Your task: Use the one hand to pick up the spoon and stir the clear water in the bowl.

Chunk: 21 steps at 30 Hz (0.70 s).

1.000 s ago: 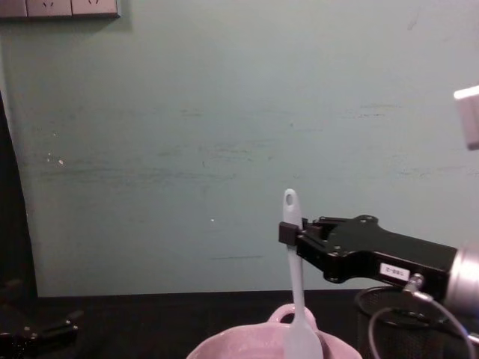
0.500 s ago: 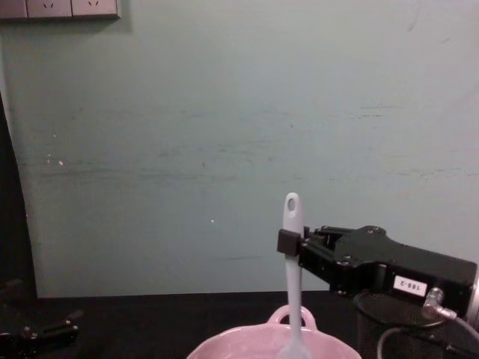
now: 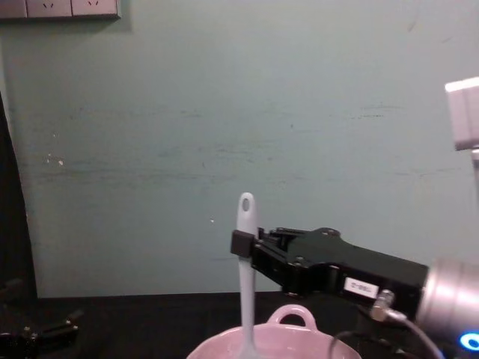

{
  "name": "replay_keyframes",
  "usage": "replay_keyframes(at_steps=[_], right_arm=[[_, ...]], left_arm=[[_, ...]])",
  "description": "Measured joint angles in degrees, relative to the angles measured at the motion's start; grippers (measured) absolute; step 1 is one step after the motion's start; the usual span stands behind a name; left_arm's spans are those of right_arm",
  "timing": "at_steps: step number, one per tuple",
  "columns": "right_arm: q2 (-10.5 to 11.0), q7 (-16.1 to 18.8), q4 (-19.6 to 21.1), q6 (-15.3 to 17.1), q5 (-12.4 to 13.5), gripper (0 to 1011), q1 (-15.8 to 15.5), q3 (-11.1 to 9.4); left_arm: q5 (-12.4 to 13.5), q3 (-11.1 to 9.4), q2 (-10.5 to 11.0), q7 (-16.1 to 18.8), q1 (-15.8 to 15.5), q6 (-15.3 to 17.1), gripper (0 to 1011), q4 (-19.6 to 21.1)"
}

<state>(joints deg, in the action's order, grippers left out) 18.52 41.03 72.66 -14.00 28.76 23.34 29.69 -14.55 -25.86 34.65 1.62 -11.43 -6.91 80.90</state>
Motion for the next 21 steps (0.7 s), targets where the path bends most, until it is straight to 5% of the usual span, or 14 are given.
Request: replay_keyframes(at_steps=[14,21], right_arm=[[-6.4,-6.6,-8.6,-3.3,-5.8,127,4.6,0.3],[-7.2,-9.4,-10.6,-3.8,-8.4,127,5.9,-1.1]], left_arm=[[0.0,0.0,0.0,0.0,0.0,0.0,1011,0.0],[0.0,0.0,0.0,0.0,0.0,0.0,1011,0.0]])
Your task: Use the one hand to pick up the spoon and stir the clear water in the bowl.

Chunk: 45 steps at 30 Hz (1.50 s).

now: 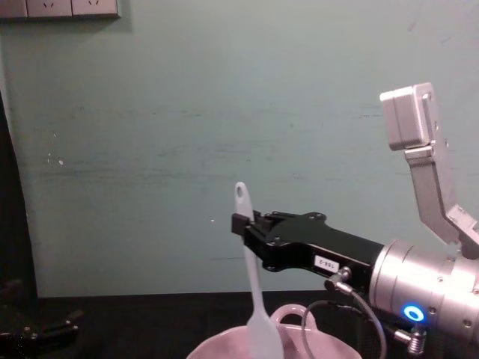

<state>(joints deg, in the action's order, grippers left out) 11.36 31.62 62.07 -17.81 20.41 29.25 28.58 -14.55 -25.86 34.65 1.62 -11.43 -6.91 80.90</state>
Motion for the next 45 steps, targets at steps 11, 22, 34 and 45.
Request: replay_keyframes(at_steps=[11,22,34,45], right_arm=[[2.7,0.0,2.6,0.8,-0.6,126,-1.9,-2.9],[6.7,3.0,12.2,3.3,2.7,127,-8.3,-4.3],[7.6,5.3,15.9,6.2,5.8,127,-10.2,-2.3],[4.9,5.3,12.5,6.8,7.0,126,-7.2,0.1]], left_arm=[[0.0,0.0,0.0,0.0,0.0,0.0,1011,0.0],[0.0,0.0,0.0,0.0,0.0,0.0,1011,0.0],[0.0,0.0,0.0,0.0,0.0,0.0,1011,0.0],[0.0,0.0,0.0,0.0,0.0,0.0,1011,0.0]])
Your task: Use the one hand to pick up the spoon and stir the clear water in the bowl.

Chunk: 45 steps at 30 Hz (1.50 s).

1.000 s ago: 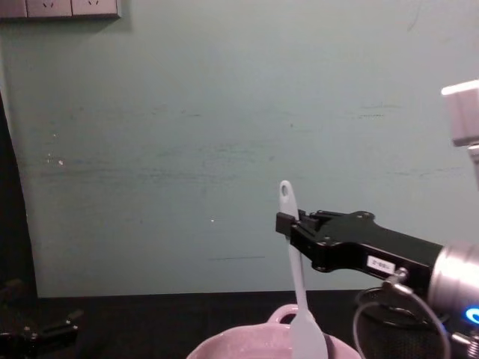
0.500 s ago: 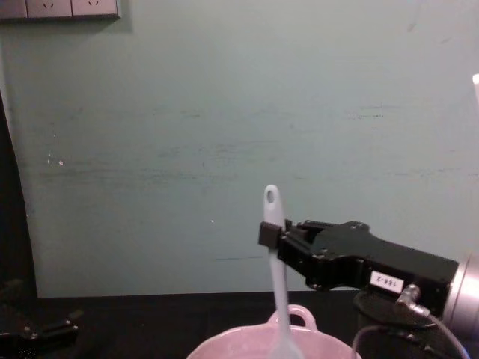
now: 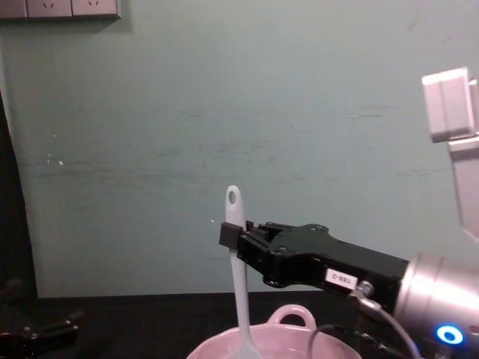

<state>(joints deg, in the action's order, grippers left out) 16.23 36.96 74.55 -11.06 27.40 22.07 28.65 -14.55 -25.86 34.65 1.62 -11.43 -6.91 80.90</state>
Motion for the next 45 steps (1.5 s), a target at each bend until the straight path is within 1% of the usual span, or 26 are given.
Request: replay_keyframes(at_steps=[2,4,5,9,10,13,16,19,22,24,25,26,32,38,41,45], right_arm=[[-0.6,-0.4,-1.0,-0.5,-0.3,126,0.6,0.1],[-1.6,-1.2,-2.8,-1.7,-0.9,127,1.7,0.2],[-2.4,-1.9,-4.2,-2.5,-1.5,127,2.5,0.2],[-3.6,-3.8,-6.7,-4.2,-3.2,127,3.8,-0.2],[-4.1,-4.7,-7.9,-4.9,-4.1,127,4.4,-0.5],[-4.5,-6.1,-9.6,-6.1,-5.6,127,5.2,-1.2],[-4.4,-6.7,-10.2,-6.6,-6.5,127,5.4,-1.9],[-4.1,-6.8,-10.2,-6.7,-6.8,127,5.3,-2.5],[-3.1,-6.8,-9.0,-6.7,-6.9,127,4.4,-3.7],[-2.4,-6.7,-7.8,-6.6,-7.0,127,3.6,-4.3],[-2.4,-6.7,-7.8,-6.6,-7.0,127,3.6,-4.3],[-1.9,-6.4,-6.9,-6.3,-6.8,127,3.0,-4.7],[0.3,-4.5,-2.3,-4.3,-5.1,127,-0.2,-5.5],[1.9,-2.6,1.5,-2.2,-2.9,127,-3.0,-5.2],[2.1,-2.1,2.3,-1.5,-2.3,127,-3.6,-4.7],[2.1,-1.0,2.7,-0.2,-1.1,127,-3.9,-3.3]], left_arm=[[0.0,0.0,0.0,0.0,0.0,0.0,1011,0.0],[0.0,0.0,0.0,0.0,0.0,0.0,1011,0.0],[0.0,0.0,0.0,0.0,0.0,0.0,1011,0.0],[0.0,0.0,0.0,0.0,0.0,0.0,1011,0.0],[0.0,0.0,0.0,0.0,0.0,0.0,1011,0.0],[0.0,0.0,0.0,0.0,0.0,0.0,1011,0.0],[0.0,0.0,0.0,0.0,0.0,0.0,1011,0.0],[0.0,0.0,0.0,0.0,0.0,0.0,1011,0.0],[0.0,0.0,0.0,0.0,0.0,0.0,1011,0.0],[0.0,0.0,0.0,0.0,0.0,0.0,1011,0.0],[0.0,0.0,0.0,0.0,0.0,0.0,1011,0.0],[0.0,0.0,0.0,0.0,0.0,0.0,1011,0.0],[0.0,0.0,0.0,0.0,0.0,0.0,1011,0.0],[0.0,0.0,0.0,0.0,0.0,0.0,1011,0.0],[0.0,0.0,0.0,0.0,0.0,0.0,1011,0.0],[0.0,0.0,0.0,0.0,0.0,0.0,1011,0.0]])
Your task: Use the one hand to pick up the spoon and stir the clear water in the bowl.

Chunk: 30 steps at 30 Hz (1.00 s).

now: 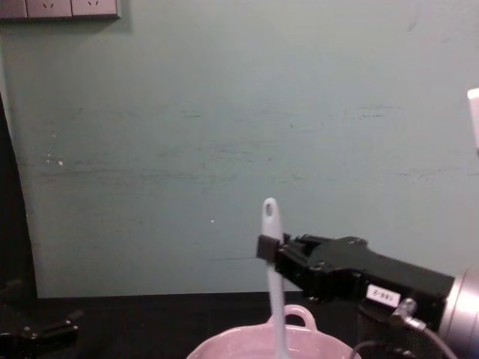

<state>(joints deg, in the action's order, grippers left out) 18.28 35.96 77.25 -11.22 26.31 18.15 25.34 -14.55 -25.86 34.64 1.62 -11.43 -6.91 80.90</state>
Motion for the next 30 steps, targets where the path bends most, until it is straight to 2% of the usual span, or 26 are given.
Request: replay_keyframes(at_steps=[10,15,16,20,24,30], right_arm=[[-2.4,0.7,-2.8,-0.5,0.7,127,2.1,2.7],[-4.4,0.1,-6.1,-3.1,-0.4,127,3.9,3.3],[-5.1,-0.4,-7.6,-4.5,-1.1,127,4.6,3.4],[-7.1,-1.8,-12.3,-7.7,-3.2,127,6.8,3.2],[-8.2,-3.0,-15.5,-9.7,-4.6,127,8.2,2.4],[-8.6,-4.0,-17.6,-10.9,-5.5,127,9.2,0.9]], left_arm=[[0.0,0.0,0.0,0.0,0.0,0.0,1011,0.0],[0.0,0.0,0.0,0.0,0.0,0.0,1011,0.0],[0.0,0.0,0.0,0.0,0.0,0.0,1011,0.0],[0.0,0.0,0.0,0.0,0.0,0.0,1011,0.0],[0.0,0.0,0.0,0.0,0.0,0.0,1011,0.0],[0.0,0.0,0.0,0.0,0.0,0.0,1011,0.0]])
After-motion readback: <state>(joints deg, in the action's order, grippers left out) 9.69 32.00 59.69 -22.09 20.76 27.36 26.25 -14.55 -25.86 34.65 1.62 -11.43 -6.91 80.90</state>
